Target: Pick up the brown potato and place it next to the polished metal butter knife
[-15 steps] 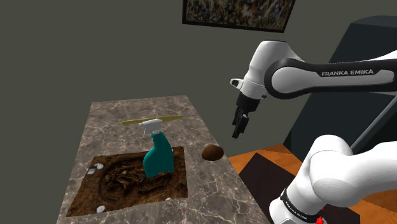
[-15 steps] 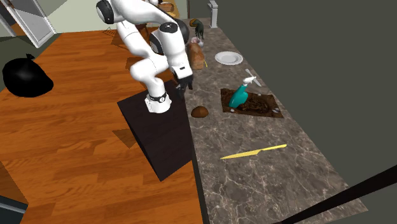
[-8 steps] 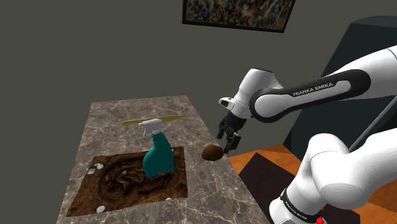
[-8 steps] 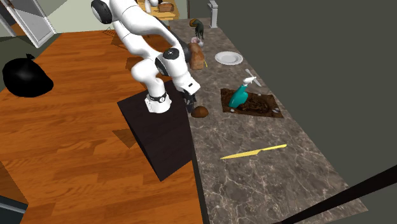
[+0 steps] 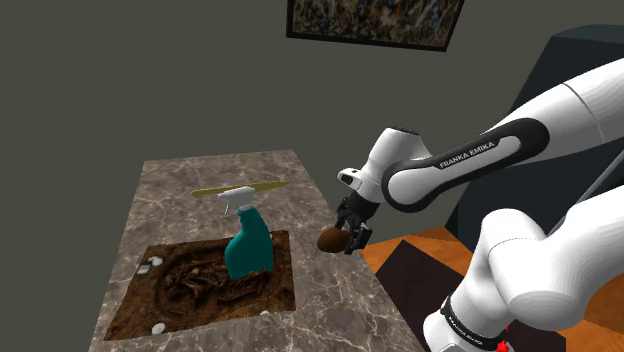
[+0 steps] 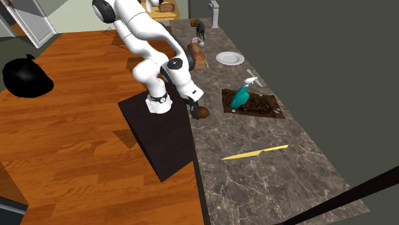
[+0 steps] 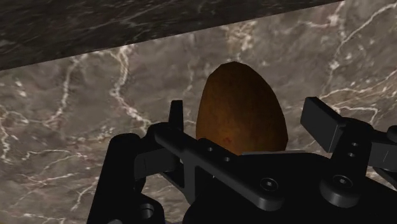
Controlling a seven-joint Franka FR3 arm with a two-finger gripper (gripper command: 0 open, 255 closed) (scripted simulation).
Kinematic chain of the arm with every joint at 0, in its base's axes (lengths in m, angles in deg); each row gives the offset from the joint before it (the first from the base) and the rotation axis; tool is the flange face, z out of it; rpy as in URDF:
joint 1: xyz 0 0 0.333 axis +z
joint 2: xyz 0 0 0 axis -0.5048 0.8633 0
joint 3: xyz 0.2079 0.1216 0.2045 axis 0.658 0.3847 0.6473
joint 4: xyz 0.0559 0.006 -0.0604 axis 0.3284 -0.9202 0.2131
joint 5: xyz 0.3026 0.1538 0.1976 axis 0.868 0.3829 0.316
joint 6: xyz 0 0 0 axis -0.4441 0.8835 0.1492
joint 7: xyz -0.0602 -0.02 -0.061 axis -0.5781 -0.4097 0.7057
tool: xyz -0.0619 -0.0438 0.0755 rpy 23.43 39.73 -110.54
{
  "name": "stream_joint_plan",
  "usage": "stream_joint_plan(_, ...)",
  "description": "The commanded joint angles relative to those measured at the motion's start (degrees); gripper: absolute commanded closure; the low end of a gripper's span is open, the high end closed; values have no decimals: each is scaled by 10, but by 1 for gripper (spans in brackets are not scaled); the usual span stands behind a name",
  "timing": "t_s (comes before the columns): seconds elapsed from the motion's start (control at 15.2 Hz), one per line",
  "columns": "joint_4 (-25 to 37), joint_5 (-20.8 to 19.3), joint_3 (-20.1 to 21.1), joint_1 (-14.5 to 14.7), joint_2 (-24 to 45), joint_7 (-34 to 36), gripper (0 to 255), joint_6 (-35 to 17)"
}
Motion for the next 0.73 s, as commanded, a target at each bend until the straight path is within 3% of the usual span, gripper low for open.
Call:
stream_joint_plan(0.0,-2,4,-2,5,9,-2,0,-11)
stream_joint_plan(0.46,-2,4,-2,5,9,-2,0,-11)
stream_joint_plan(0.53,-2,4,-2,5,9,-2,255,-11)
stream_joint_plan(0.66,-1,4,-2,5,9,-2,255,-11)
